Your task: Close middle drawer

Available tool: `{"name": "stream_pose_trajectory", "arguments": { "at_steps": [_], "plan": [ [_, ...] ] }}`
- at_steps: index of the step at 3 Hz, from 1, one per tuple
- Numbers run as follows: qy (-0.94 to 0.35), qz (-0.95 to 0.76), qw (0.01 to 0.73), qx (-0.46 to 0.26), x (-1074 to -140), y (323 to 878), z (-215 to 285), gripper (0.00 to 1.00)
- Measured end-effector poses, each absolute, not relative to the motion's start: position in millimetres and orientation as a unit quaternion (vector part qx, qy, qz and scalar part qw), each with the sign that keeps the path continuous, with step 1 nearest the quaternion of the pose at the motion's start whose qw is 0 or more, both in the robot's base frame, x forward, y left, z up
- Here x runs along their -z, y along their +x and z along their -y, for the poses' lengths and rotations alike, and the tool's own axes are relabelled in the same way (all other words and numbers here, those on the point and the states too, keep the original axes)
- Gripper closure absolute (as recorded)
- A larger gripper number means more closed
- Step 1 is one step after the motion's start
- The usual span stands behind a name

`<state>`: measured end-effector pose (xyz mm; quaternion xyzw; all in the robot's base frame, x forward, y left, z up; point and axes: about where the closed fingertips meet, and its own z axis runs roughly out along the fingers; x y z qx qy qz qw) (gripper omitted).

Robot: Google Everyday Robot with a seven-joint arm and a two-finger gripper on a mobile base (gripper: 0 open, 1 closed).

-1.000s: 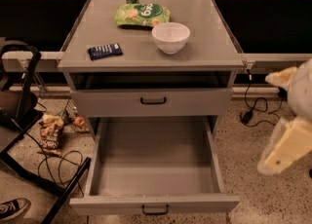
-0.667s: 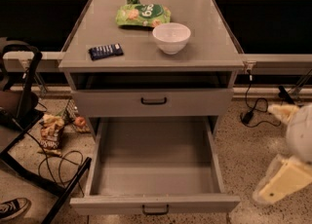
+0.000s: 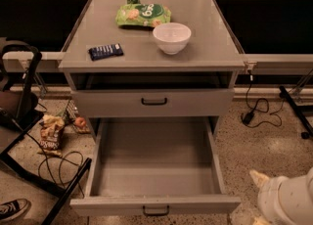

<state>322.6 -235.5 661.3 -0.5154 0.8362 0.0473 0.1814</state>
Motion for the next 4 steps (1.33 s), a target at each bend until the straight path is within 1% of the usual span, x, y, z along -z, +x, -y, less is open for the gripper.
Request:
{"name": "stream_pose_trajectory", "arguments": {
  "at_steps": [1,2,3,4],
  "plan": [
    [-0.504,-0.848,0.148,-0.071,-597.6,313.8,236.0,0.00],
    [-0.503,-0.849,0.142,-0.082,-581.0,311.3,233.7,0.00],
    [-0.510,-0.841,0.158,-0.087,-574.1,313.2,229.1,0.00],
    [-0.507,-0.833,0.179,-0.131,-530.8,311.1,193.0,0.18]
  ]
}}
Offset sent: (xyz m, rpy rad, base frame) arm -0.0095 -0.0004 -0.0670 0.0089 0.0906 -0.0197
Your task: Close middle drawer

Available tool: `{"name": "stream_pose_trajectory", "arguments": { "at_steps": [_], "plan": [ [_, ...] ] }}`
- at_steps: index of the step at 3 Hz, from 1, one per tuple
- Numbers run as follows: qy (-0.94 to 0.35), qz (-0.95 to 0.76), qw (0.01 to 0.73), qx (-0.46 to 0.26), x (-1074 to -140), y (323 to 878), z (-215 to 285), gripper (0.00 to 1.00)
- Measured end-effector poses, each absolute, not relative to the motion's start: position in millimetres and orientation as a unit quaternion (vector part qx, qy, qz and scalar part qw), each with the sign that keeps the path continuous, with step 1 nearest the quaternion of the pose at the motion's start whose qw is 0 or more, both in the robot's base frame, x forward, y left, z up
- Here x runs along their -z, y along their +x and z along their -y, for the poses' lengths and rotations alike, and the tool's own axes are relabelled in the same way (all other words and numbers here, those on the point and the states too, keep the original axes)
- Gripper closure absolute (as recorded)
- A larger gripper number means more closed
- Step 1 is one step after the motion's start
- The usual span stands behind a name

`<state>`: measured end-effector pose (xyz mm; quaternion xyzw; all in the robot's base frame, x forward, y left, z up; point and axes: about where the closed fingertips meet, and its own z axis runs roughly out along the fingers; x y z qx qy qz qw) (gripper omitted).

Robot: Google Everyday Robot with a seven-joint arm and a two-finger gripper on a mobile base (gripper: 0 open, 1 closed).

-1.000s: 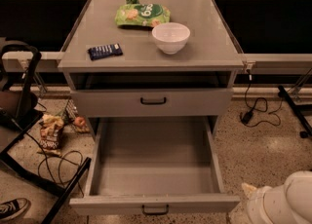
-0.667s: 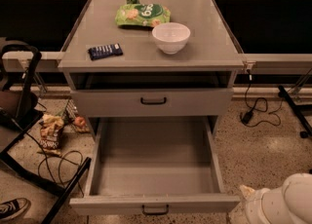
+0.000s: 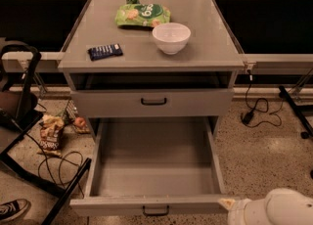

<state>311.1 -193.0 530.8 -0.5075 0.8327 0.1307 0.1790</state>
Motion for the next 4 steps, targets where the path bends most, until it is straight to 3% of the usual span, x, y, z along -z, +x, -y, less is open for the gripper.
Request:
{"name": "stream_pose_trajectory", "arguments": {
  "at_steps": [3,4],
  "plan": [
    [-0.461,-0.799,0.340,-0.183,-420.1,405.7,140.4,0.89],
    [-0.445,-0.799,0.346,-0.209,-394.5,404.4,128.8,1.00]
  ]
}}
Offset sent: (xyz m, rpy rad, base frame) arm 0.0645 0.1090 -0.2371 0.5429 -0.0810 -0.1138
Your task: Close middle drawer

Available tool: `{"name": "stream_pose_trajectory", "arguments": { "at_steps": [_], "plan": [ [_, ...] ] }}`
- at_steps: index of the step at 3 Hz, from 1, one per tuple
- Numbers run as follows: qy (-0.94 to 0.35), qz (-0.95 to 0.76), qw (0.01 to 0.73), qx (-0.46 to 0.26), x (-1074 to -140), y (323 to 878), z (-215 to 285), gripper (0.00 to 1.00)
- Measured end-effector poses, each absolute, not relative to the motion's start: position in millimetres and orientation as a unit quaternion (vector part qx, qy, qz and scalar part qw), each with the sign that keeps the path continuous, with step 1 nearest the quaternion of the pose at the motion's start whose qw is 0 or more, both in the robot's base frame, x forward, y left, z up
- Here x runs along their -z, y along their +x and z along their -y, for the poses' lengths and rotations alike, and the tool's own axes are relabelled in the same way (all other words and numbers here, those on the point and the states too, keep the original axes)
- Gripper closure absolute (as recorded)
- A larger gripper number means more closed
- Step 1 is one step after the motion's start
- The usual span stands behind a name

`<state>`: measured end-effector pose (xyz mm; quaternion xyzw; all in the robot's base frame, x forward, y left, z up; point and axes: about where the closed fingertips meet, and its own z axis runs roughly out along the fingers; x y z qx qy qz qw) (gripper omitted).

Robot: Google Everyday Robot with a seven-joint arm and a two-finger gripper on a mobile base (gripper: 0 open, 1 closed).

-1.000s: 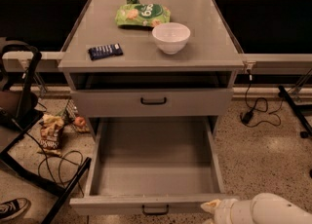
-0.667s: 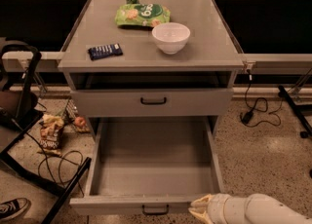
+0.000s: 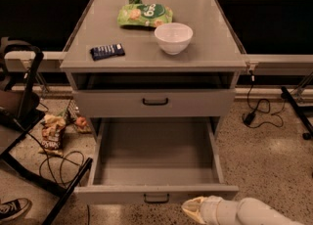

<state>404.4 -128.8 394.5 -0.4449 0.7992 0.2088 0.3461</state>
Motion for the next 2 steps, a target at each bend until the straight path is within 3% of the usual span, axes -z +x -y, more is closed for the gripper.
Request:
{"name": "stream_pose_trajectory", "arguments": {
  "at_steps": [2],
  "plan": [
    [-0.380,-0.788,0.393,-0.283,-329.5,429.2,90.1,1.00]
  ]
}}
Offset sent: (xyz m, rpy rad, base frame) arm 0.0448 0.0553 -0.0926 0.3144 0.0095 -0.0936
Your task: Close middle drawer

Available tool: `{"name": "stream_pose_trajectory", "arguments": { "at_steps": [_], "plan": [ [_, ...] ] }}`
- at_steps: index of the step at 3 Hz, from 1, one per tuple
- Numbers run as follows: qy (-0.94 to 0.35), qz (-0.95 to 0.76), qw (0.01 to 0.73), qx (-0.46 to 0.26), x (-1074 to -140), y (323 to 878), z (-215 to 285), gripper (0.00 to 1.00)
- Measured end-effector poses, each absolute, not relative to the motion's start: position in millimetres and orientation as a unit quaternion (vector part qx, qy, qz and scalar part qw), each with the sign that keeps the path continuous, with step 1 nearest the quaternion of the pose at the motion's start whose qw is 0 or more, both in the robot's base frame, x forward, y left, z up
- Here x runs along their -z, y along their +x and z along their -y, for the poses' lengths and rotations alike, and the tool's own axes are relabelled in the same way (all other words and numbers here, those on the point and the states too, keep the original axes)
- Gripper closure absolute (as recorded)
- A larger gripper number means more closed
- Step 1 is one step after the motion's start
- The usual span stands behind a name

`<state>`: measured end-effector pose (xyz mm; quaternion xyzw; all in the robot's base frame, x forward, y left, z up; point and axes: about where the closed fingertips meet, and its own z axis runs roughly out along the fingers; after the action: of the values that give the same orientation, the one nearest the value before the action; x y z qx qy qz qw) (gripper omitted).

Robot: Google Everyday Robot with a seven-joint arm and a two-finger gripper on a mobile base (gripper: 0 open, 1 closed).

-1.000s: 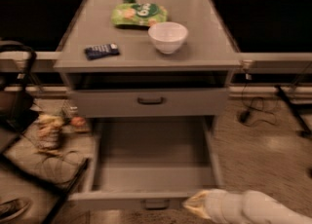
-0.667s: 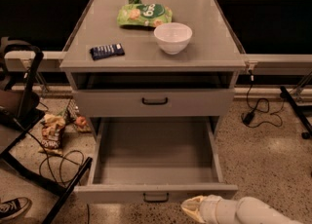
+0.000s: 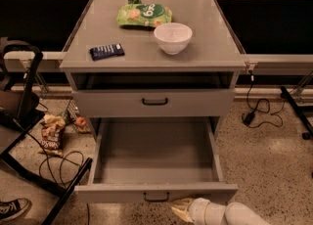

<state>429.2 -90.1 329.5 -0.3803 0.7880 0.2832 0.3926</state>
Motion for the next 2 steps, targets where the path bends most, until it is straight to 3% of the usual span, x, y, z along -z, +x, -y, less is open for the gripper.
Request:
{"name": "stream_pose_trajectory", "arguments": {
  "at_steps": [2],
  "plan": [
    [-0.376,-0.773,0.424,-0.284,-346.3,473.7,90.8,1.00]
  ]
}}
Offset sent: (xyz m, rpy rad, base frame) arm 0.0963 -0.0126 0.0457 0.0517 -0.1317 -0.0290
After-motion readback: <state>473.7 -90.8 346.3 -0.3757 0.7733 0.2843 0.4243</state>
